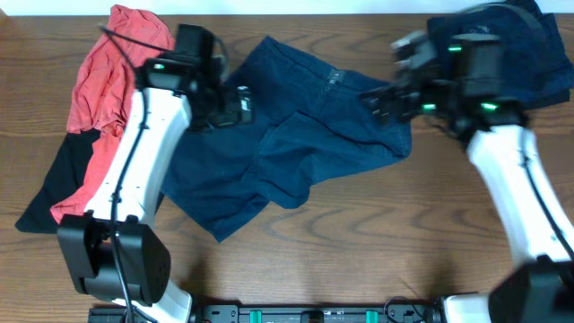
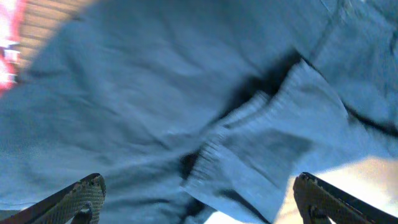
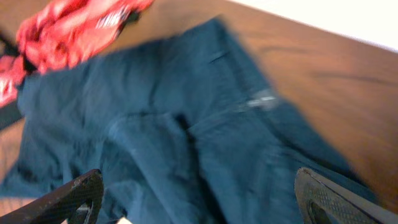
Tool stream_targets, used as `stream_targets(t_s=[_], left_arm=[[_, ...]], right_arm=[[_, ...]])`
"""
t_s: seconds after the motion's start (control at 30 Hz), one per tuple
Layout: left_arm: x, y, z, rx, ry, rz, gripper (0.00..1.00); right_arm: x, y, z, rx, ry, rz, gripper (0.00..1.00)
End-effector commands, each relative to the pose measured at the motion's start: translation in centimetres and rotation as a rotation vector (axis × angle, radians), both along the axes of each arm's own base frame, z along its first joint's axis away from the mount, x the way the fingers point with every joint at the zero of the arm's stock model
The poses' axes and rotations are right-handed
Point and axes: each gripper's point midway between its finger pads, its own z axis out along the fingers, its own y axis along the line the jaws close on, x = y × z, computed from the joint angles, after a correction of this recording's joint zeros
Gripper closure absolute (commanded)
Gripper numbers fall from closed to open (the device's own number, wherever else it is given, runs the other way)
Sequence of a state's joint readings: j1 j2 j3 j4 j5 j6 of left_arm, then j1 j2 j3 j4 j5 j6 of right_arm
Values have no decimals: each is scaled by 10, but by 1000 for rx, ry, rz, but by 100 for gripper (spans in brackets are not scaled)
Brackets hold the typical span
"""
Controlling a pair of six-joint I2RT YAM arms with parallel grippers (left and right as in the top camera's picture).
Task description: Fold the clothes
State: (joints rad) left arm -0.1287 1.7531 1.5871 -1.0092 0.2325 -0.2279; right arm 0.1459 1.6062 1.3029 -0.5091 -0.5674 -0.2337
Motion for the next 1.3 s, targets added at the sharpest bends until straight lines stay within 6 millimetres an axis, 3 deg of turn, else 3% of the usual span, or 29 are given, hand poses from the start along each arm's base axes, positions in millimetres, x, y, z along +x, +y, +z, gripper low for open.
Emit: stream_targets(t_s=[0.0, 0.2, 0.37, 0.97, 1.27], left_arm=[[5, 25, -5, 20, 1, 58, 2], [8, 38, -5, 23, -7, 82, 2], [9, 38, -5, 24, -9, 78, 2], [11, 41, -5, 44, -21, 66, 2], [11, 41, -5, 44, -22, 66, 2]], right_arm=[[2, 35, -37, -78, 5, 122, 4], [7, 82, -100, -119, 29, 228, 3], [14, 100, -127, -115, 22, 254, 4], [38, 122, -172, -9, 66, 152, 25], [28, 134, -178, -14, 88, 178, 44]])
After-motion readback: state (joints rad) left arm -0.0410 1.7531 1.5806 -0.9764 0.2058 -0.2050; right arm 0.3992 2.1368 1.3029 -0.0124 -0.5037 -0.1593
